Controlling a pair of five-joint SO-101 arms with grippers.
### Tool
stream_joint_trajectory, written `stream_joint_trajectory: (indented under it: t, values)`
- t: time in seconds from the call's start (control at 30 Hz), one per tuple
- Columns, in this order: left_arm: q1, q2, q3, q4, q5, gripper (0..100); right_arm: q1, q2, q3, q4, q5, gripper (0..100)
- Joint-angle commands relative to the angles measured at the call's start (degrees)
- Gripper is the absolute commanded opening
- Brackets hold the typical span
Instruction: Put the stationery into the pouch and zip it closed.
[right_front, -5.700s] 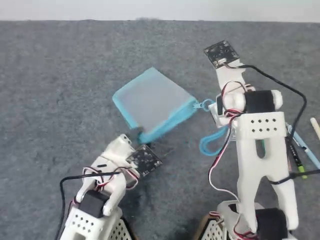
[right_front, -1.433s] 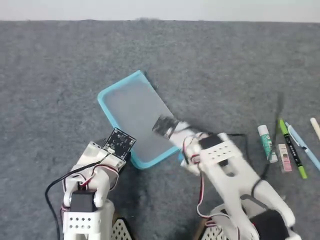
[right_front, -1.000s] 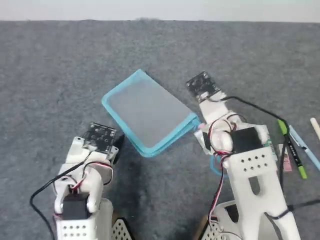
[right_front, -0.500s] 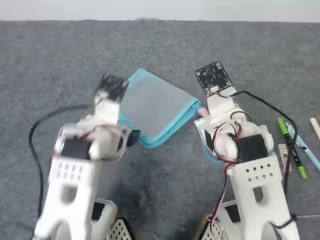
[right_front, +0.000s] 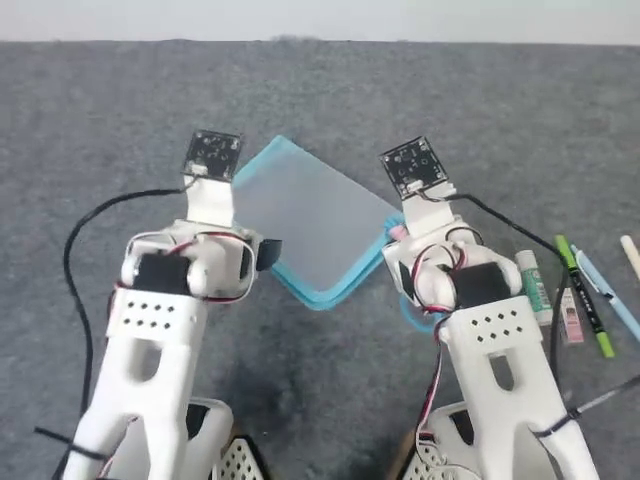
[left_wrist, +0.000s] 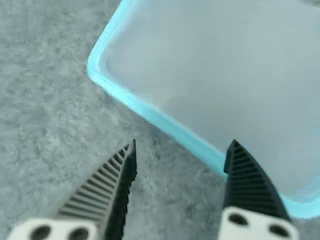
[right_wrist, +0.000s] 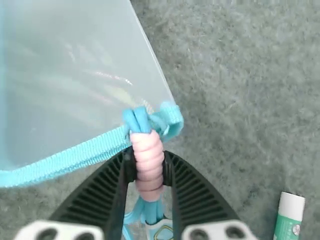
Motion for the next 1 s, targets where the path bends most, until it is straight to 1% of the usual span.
stream_joint_trajectory:
  t: [0.0, 0.07, 0.17, 0.27, 0.3, 0.37, 0.43, 0.47, 0.57, 0.63, 0.7, 0.87, 0.97]
  values:
    - [0.53, -4.66, 1.71, -4.31, -0.62, 23, -0.22, -0.40, 0.62, -4.35, -1.05, 0.6]
    - [-0.44, -6.24, 1.80, -4.31, -0.53, 23, -0.31, -0.40, 0.62, -4.26, -1.05, 0.6]
    - [-5.27, -9.41, 1.98, -4.66, 1.58, 26, -0.40, -0.40, 0.09, -2.68, -1.05, 0.6]
    - [-9.23, -11.52, 2.51, -5.19, 2.20, 28, 0.04, -0.40, -2.99, 0.57, -1.93, 0.6]
    - [-10.29, -11.78, 3.65, -6.86, 2.20, 28, 0.13, -0.48, -5.19, 2.15, -1.93, 0.6]
    - [-11.78, -12.04, 7.60, -12.84, 2.20, 28, -0.22, 0.13, -10.46, 5.85, -1.32, 0.6]
    - [-11.96, -12.22, 11.47, -18.99, 2.11, 28, -0.84, 0.75, -15.74, 10.24, 0.26, 0.6]
    - [-11.78, -12.31, 12.62, -20.84, 2.02, 28, -1.80, 1.27, -17.85, 12.26, 0.70, 0.6]
    - [-10.29, -12.31, 12.97, -21.80, 2.20, 28, -5.23, 3.12, -22.33, 15.52, 0.88, 0.6]
    - [-9.32, -12.04, 13.23, -21.89, 1.76, 28, -7.25, 3.91, -23.91, 15.69, 1.14, 0.6]
    - [-6.95, -11.52, 14.37, -21.80, 0.53, 28, -8.04, 5.23, -25.49, 15.69, 1.23, 0.6]
    - [4.13, -7.65, 17.80, -23.03, 0.18, 22, -8.04, 8.22, -34.29, 16.40, 1.23, 0.6]
    - [8.35, -3.96, 17.45, -25.32, 0.26, 22, -8.48, 11.82, -45.54, 22.02, 1.32, 0.6]
